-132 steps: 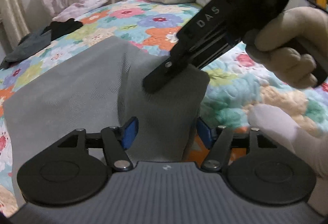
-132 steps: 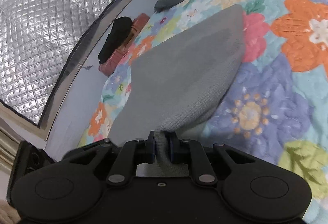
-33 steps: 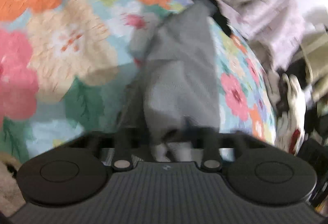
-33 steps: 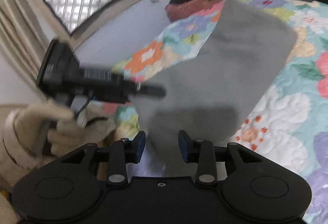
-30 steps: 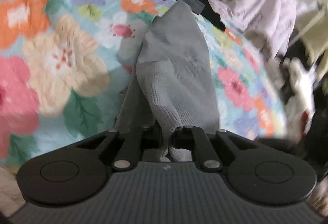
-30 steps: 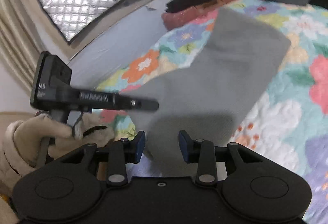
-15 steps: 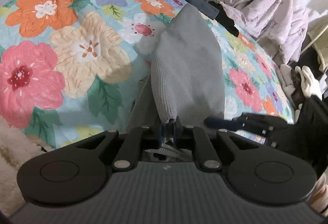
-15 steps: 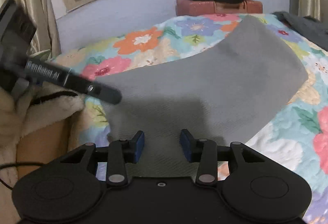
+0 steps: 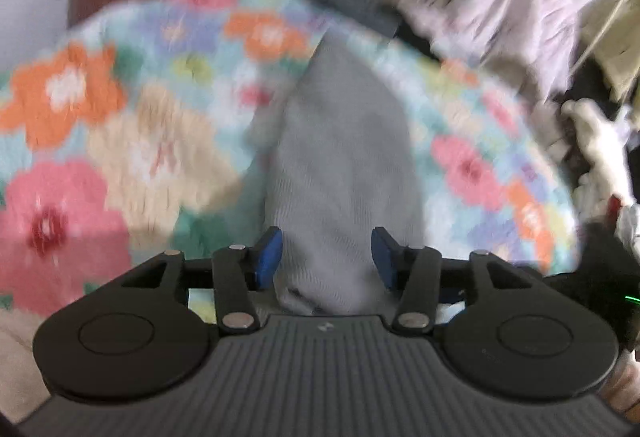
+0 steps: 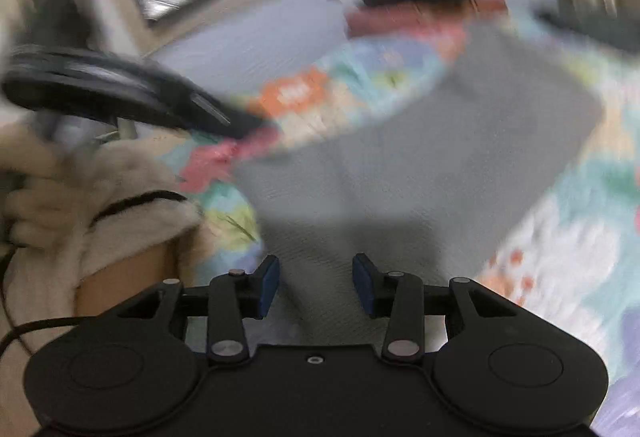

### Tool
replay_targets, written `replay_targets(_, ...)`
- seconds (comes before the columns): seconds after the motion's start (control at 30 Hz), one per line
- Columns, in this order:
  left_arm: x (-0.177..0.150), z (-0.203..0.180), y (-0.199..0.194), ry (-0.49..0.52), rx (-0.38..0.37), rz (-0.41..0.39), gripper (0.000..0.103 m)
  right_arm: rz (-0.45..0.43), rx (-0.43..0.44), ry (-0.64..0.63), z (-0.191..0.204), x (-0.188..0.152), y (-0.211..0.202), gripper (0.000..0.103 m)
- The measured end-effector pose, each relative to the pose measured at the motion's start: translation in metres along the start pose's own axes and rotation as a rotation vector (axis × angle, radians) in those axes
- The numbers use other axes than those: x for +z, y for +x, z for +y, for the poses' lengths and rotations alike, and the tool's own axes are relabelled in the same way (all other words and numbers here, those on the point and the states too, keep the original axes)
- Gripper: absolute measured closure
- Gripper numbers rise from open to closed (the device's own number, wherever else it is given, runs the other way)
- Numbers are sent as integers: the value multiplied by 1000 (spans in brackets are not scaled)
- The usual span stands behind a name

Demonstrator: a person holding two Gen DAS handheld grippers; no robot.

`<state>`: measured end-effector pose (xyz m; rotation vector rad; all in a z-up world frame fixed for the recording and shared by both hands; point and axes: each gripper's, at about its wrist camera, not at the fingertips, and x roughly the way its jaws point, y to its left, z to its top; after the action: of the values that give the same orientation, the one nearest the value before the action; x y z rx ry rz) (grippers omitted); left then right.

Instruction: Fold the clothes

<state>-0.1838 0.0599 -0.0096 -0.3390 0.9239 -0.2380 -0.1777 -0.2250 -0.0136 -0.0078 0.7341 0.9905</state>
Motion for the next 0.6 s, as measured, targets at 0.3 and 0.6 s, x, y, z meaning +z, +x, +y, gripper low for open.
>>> replay_targets(0.3,3,31,41,-213,-22,155,52,-35,-5,433,-50,-23,-26,45)
replay_targets(0.6,0,44,63,-330,-139,243,47,24,116,669,-56,-61,-13,44)
